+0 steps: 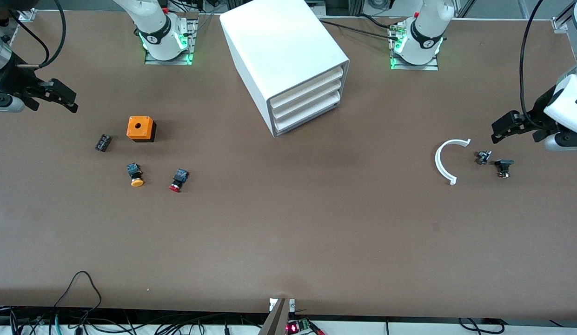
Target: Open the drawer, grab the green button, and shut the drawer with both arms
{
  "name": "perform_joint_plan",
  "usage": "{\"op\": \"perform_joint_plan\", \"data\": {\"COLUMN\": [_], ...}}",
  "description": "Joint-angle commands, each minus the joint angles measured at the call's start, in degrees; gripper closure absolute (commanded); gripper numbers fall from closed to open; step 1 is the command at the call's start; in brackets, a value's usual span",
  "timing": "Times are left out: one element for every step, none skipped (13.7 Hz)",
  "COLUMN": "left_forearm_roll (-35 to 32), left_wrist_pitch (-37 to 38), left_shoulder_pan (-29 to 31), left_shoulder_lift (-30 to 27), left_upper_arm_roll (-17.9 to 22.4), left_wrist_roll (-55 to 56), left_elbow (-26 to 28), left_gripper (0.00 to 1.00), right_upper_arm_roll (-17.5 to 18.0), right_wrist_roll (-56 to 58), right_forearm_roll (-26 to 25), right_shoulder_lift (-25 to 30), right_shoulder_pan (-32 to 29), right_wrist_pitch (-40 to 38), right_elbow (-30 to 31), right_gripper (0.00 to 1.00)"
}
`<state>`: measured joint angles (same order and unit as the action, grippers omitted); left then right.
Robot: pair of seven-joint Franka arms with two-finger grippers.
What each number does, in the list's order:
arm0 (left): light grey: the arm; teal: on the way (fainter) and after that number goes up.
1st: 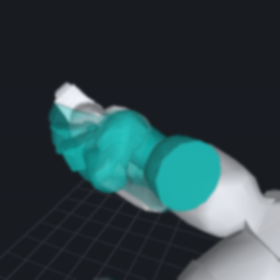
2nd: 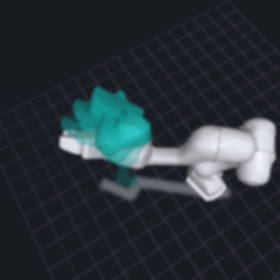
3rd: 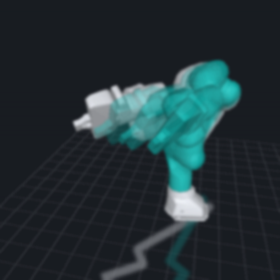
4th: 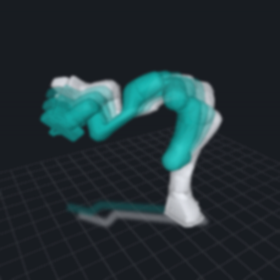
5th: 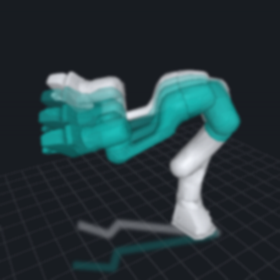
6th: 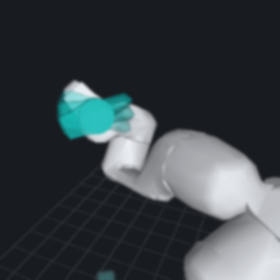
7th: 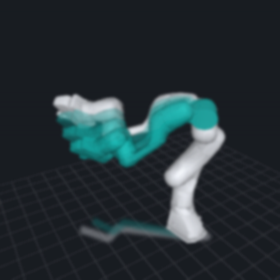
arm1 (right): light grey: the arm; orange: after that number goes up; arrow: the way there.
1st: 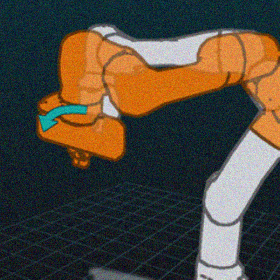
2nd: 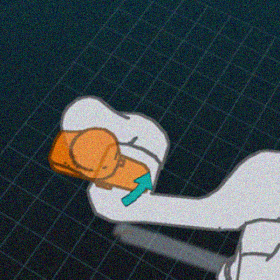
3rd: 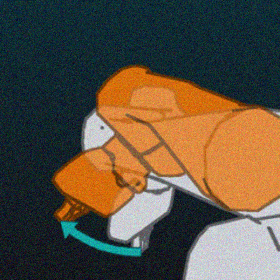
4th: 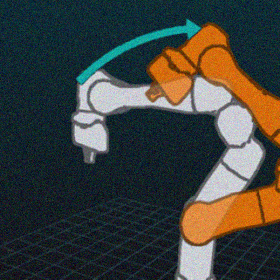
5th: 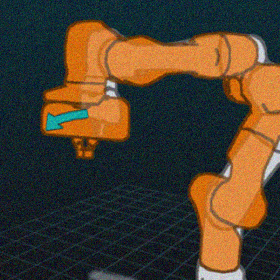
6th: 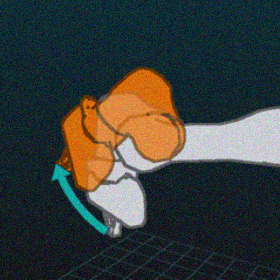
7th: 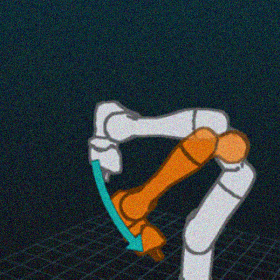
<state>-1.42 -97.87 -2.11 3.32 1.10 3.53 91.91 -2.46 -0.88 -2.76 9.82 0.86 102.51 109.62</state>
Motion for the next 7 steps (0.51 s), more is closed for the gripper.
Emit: {"op": "perform_joint_plan", "data": {"left_forearm_roll": [0.8, 0.71, 0.54, 0.54, 0.54, 0.54, 0.54], "left_wrist_pitch": [1.19, 1.28, 1.19, 1.19, 1.28, 1.28, 1.28], "left_shoulder_pan": [-0.17, -0.17, -0.17, -0.26, -0.26, -0.18, -0.26], "left_shoulder_lift": [-0.94, -0.25, -0.07, -0.07, -0.07, -0.07, -0.07], "left_upper_arm_roll": [0.05, 0.22, 0.22, 0.14, 0.14, 0.14, 0.14], "left_wrist_roll": [-1.95, -1.95, -2.04, -1.95, -1.86, -1.86, -1.86], "left_elbow": [0.01, -1.02, -1.3, -1.3, -1.3, -1.3, -1.3], "left_gripper": [0.0, 0.0, 0.0, 0.0, 0.0, 0.0, 0.0], "right_upper_arm_roll": [0.17, 0.17, 0.17, 0.17, 0.17, 0.17, 0.09], "right_wrist_roll": [-0.44, -0.44, -0.44, -0.44, -0.44, -0.44, -0.44], "right_forearm_roll": [0.83, 0.83, 0.83, 0.83, 0.83, 0.83, 0.83], "right_shoulder_lift": [1.52, 1.52, 1.52, 1.52, 1.52, 1.34, 1.26], "right_shoulder_pan": [-0.42, -0.51, -0.51, -0.51, -0.51, -0.51, -0.51], "right_wrist_pitch": [0.93, 0.85, 0.76, 0.67, 0.76, 0.84, 1.02], "right_elbow": [1.65, 1.65, 1.65, 1.65, 1.65, 1.65, 1.65], "right_gripper": [0.0, 0.0, 0.0, 0.0, 0.0, 0.0, 0.0]}}
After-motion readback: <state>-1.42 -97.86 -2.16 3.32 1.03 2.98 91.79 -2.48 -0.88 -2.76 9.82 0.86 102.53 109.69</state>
